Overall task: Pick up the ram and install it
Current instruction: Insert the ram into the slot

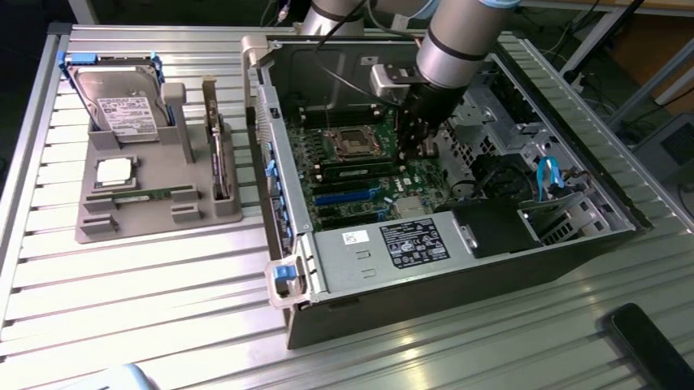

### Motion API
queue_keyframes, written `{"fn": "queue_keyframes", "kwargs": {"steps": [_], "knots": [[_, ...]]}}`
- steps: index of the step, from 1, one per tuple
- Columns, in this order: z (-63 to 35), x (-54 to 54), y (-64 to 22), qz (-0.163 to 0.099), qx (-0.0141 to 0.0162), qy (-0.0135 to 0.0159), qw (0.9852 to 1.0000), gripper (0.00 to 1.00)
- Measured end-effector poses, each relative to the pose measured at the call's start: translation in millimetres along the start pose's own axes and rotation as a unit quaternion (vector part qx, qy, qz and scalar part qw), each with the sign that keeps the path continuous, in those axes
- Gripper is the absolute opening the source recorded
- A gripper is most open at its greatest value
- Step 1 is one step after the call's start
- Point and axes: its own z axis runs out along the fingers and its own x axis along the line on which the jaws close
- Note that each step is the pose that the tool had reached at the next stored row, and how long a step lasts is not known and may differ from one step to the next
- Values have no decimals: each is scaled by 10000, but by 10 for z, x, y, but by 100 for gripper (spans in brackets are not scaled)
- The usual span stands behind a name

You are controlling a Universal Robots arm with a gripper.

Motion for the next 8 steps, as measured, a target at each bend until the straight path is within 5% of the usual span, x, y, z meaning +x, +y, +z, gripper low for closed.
{"fn": "queue_keyframes", "kwargs": {"steps": [5, 8], "knots": [[19, 3, 9, 0, 1, 3, 10000, 11], [-131, 4, 14, 0, 1, 2, 10000, 11]]}}
